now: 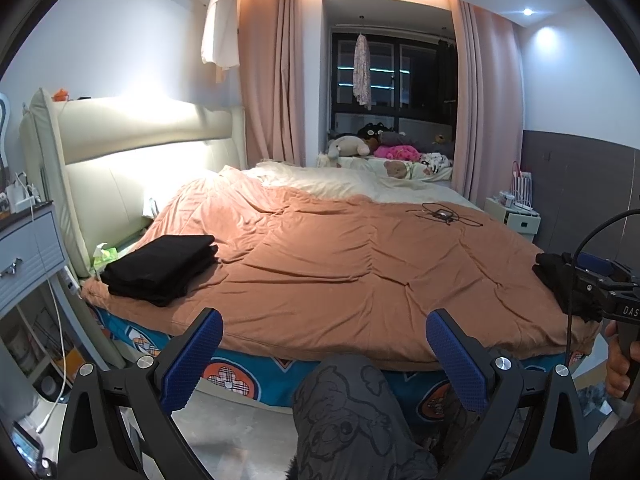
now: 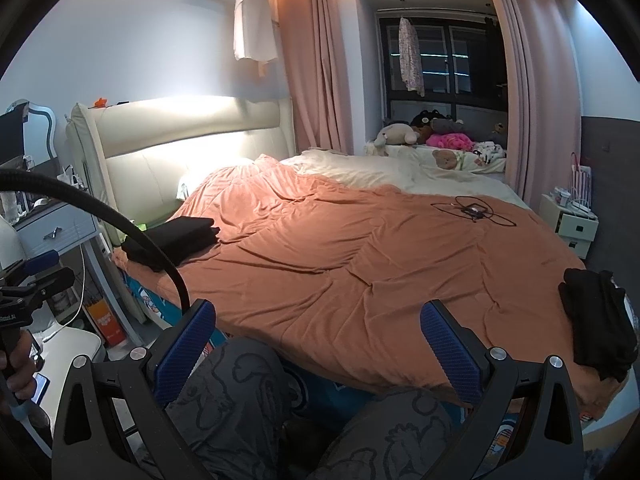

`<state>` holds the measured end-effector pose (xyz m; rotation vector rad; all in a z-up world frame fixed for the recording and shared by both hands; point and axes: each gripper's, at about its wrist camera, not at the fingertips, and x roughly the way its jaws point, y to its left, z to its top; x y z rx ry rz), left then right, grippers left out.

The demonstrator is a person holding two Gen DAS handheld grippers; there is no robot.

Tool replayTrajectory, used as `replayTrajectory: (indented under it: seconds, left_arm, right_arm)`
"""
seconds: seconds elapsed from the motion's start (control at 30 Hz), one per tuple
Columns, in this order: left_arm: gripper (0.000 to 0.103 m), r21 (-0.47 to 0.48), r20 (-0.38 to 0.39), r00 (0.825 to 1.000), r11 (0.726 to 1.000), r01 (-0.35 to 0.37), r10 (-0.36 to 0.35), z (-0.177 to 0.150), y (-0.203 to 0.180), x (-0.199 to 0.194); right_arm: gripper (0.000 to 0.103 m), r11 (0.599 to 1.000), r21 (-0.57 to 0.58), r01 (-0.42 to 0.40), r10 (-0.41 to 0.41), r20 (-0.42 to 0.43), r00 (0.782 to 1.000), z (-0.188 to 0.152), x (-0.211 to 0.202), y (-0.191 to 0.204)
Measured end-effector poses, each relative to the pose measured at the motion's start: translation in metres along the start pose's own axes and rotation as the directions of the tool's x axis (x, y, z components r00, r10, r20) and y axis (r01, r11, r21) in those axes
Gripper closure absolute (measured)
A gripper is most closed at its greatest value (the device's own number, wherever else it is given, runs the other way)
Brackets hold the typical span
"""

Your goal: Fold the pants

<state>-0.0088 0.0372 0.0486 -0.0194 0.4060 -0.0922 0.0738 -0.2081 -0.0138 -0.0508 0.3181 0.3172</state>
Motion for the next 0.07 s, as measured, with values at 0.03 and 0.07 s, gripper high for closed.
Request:
replayTrajectory:
  seconds: [0.03,0.07]
  left_arm:
    - [0.0,-0.001,0.0,1.0,1.0,-0.001,0.001,0.0,-0.0001,-0.0001]
    - [0.0,-0.001,-0.001,1.0,1.0,0.0,0.0,0.0,-0.0002,0.0]
  right_arm:
    - [0.0,1.0,0.001,0.001,-0.001,0.0,1.0,0.0002,-0.0002,-0.0005]
    - [0.0,1.0,0.003,0.001,-0.001,0.0,1.0,0.0003,-0.0006,-0.001]
